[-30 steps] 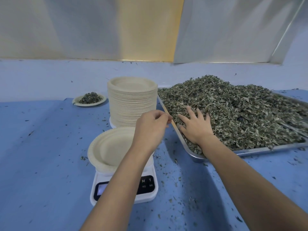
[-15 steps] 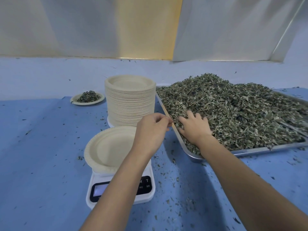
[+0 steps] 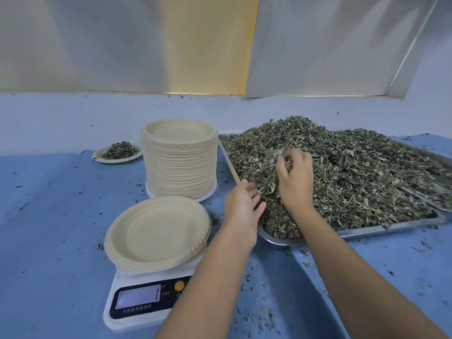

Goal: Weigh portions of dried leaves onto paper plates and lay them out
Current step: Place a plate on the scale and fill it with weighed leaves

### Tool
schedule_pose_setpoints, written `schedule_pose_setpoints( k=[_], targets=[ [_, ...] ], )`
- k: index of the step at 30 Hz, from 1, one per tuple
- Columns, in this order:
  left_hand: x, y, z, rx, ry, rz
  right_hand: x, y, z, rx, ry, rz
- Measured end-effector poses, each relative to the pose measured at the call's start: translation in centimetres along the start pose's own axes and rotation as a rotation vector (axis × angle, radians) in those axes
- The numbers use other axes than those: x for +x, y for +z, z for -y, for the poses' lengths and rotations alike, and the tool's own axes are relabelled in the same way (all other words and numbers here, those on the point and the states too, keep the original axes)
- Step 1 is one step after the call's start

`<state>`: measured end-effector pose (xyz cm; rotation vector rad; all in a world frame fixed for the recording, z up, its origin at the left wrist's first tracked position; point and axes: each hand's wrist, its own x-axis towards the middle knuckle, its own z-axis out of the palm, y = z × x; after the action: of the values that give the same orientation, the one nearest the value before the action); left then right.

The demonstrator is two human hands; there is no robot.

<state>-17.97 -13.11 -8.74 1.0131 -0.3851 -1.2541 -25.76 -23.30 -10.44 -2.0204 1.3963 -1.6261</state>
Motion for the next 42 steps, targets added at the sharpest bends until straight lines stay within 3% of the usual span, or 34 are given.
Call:
schedule_pose_setpoints(
  k=[3, 7, 11, 15, 22, 28, 32, 36, 42],
  targets=[
    [0.8, 1.0, 0.5, -0.081, -0.027, -0.007, 1.0, -0.7, 1.3, 0.294, 0.126, -0.099],
    [1.3, 1.4, 0.4, -0.177, -0.087, -0.011, 1.5, -1.6, 3.2, 0.779, 0.487, -0.156],
    [0.9, 1.1, -0.5, -0.302, -0.101, 0.038, 0.7, -2.1, 4.9, 1.032, 0.754, -0.105],
    [0.3, 0.0, -2.1, -0.374, -0.037, 0.056, -0.9, -1.4, 7.2, 1.231, 0.821, -0.013],
    [-1.6, -5.9, -6.1, -0.396, 0.051, -0.002, -3.8, 1.6, 13.2, 1.374, 0.853, 0.207],
    [-3.0, -10.4, -8.4, -0.419, 0.043, -0.172, -6.8, 4.5, 16.9, 1.502, 0.860, 0.352],
    [-3.6, -11.6, -8.5, -0.469, -0.044, -0.153, -8.0, 5.7, 17.5, 1.427, 0.838, 0.339],
    [-3.5, -11.7, -8.7, -0.455, -0.072, -0.116, -8.7, 6.1, 17.3, 1.178, 0.653, 0.240],
    [-3.3, -11.4, -8.6, -0.324, 0.079, -0.189, -9.6, 5.9, 16.7, 0.849, 0.225, 0.110]
  ],
)
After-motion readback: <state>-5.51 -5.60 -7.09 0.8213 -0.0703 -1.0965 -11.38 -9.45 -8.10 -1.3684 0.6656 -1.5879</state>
